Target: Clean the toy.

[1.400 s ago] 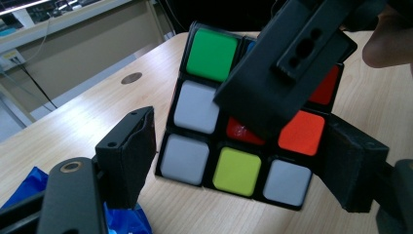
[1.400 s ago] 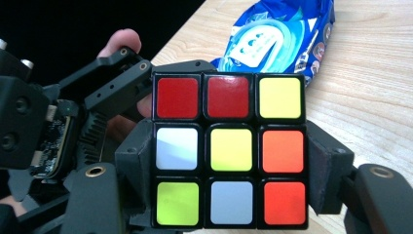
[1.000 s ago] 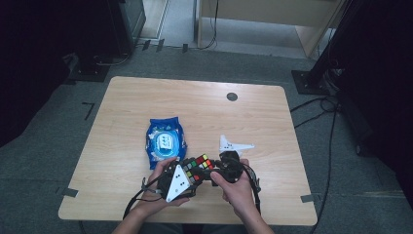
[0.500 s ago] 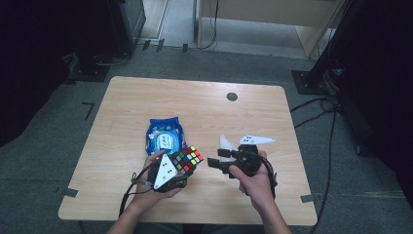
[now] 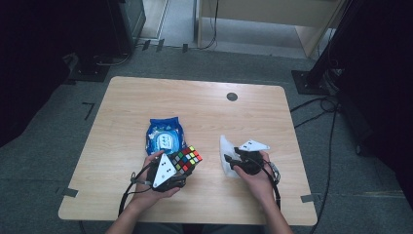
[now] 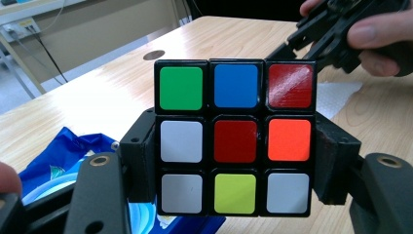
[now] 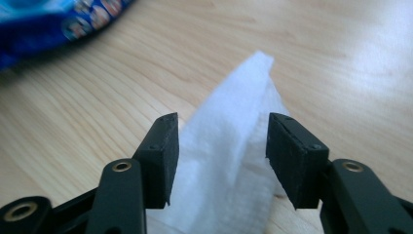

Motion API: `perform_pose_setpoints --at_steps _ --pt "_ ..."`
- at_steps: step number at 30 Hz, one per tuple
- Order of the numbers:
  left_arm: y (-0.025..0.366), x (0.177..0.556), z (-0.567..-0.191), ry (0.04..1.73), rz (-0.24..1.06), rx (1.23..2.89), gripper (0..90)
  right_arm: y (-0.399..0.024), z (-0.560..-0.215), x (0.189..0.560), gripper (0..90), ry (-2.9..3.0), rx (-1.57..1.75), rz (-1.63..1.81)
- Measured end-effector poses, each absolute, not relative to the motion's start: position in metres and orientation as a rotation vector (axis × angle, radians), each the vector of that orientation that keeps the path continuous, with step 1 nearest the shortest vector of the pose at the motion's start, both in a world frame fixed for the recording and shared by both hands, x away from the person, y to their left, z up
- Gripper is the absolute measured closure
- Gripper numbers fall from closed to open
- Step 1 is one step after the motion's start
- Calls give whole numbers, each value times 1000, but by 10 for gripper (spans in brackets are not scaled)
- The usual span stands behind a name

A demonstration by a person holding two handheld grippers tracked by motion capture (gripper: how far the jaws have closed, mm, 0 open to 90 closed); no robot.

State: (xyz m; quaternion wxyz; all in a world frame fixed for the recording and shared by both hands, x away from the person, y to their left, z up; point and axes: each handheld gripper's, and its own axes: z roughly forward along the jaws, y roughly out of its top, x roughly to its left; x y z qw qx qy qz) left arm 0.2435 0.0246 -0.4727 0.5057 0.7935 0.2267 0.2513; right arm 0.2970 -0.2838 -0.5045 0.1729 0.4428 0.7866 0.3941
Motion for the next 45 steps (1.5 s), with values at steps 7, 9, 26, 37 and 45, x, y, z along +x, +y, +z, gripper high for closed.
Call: perform_pose_setpoints --at_steps 7,9,26,37,45 --pt "25 243 -472 548 598 1911 339 -288 -515 298 663 2202 1316 1065" --pt "25 243 -471 550 596 1909 339 -289 -516 298 730 2199 1328 1059" --pt "19 241 -473 544 558 1903 339 -246 -417 244 900 2091 957 1655" --pt "9 225 -464 435 556 1869 339 -207 -425 230 895 2111 884 1677" --pt "17 227 -456 438 536 1830 341 -233 -461 253 896 2067 1110 1432"
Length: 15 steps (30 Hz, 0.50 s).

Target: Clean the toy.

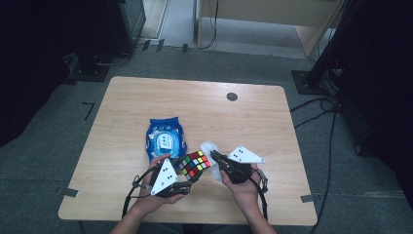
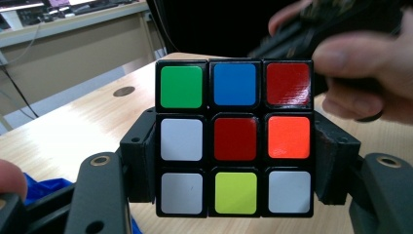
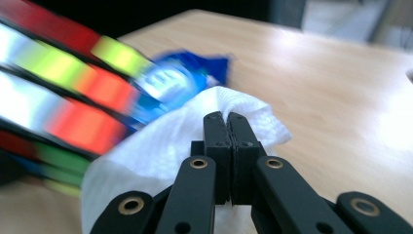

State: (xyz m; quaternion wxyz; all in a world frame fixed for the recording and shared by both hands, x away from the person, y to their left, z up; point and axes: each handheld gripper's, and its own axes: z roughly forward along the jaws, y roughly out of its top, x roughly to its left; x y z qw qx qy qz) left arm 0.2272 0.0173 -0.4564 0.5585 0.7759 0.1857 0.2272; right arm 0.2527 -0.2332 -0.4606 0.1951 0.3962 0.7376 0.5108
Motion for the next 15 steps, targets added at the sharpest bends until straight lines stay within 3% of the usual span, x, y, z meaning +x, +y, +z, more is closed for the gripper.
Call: perform_pose_setpoints --at_steps 3,8,12,15 --pt "20 231 -459 460 544 1847 340 -242 -463 256 897 2042 1171 1435" --pt "17 235 -467 493 550 1894 341 -243 -429 242 897 1988 1042 1594" --pt "10 233 -470 477 546 1918 340 -233 -403 225 897 1970 902 1769" --pt "6 229 -467 453 532 1904 340 -219 -403 219 896 2009 841 1786"
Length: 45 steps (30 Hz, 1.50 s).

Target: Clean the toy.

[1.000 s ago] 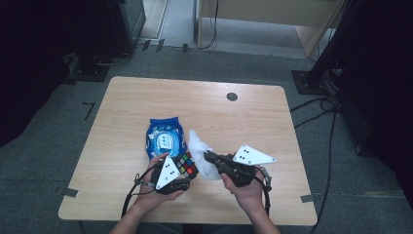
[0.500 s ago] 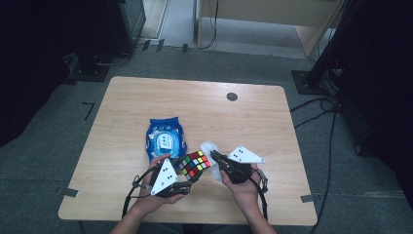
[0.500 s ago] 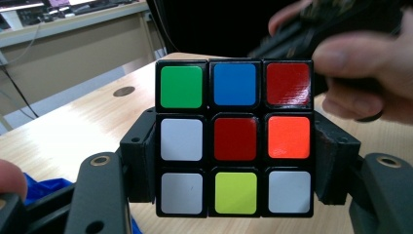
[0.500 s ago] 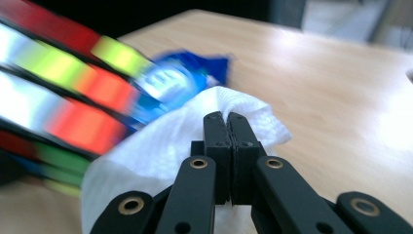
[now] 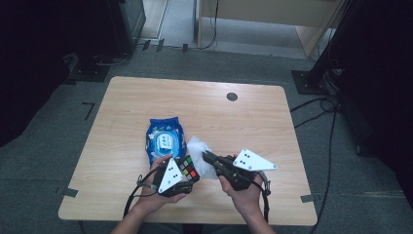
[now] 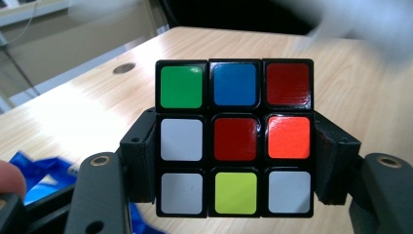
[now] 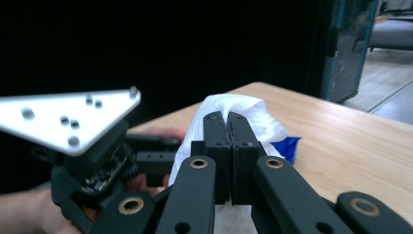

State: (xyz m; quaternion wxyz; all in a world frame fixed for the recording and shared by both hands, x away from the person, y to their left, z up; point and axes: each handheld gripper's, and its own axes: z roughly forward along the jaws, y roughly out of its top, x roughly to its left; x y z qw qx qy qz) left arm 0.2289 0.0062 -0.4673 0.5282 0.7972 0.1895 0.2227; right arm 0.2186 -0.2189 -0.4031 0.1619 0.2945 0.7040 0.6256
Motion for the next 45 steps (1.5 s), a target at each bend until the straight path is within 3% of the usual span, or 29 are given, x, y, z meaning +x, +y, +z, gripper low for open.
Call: perform_pose_setpoints --at_steps 9,17,21,28,32,36,40,45 --pt "15 226 -456 432 488 1834 341 -213 -431 226 895 2011 932 1689" --pt "29 230 -447 461 486 1777 341 -242 -472 255 894 2049 1135 1342" --pt "34 236 -449 500 492 1778 341 -264 -467 261 885 1970 1199 1331" --pt "31 238 -453 533 535 1802 341 -274 -453 259 577 1897 1311 1461" --pt "28 238 -455 547 544 1799 341 -257 -439 251 455 1939 1342 1779" --pt "23 236 -457 546 552 1808 341 -230 -428 243 333 2036 1347 1885" --pt "17 232 -458 532 556 1814 341 -207 -432 240 276 2119 1378 1826" --pt "12 229 -459 499 569 1832 340 -202 -446 244 320 2129 1475 1856"
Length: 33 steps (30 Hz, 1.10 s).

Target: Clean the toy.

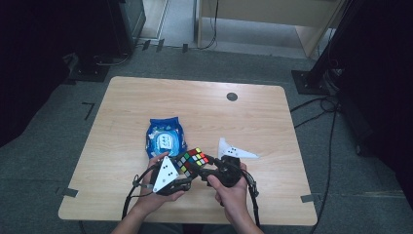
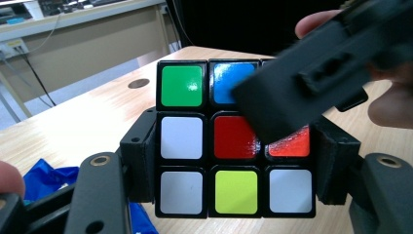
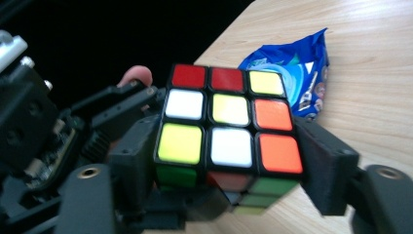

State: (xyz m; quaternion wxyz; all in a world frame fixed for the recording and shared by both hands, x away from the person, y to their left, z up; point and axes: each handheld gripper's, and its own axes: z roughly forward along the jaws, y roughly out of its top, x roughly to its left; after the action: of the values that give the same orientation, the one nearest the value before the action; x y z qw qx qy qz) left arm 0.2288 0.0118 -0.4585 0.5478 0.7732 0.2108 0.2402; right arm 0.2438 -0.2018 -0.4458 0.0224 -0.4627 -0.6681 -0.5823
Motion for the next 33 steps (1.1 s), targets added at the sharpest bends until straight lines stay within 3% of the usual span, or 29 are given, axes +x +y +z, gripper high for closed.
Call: perform_pose_setpoints --at_steps 12,19,33 --pt "6 229 -462 497 577 1845 335 -208 -450 245 344 -1957 -1491 -1792" --pt "4 229 -466 514 594 1856 285 -219 -445 246 344 -1889 -1523 -1841" --pt "13 235 -464 536 549 1854 340 -220 -448 254 316 -1913 -1439 -1813"
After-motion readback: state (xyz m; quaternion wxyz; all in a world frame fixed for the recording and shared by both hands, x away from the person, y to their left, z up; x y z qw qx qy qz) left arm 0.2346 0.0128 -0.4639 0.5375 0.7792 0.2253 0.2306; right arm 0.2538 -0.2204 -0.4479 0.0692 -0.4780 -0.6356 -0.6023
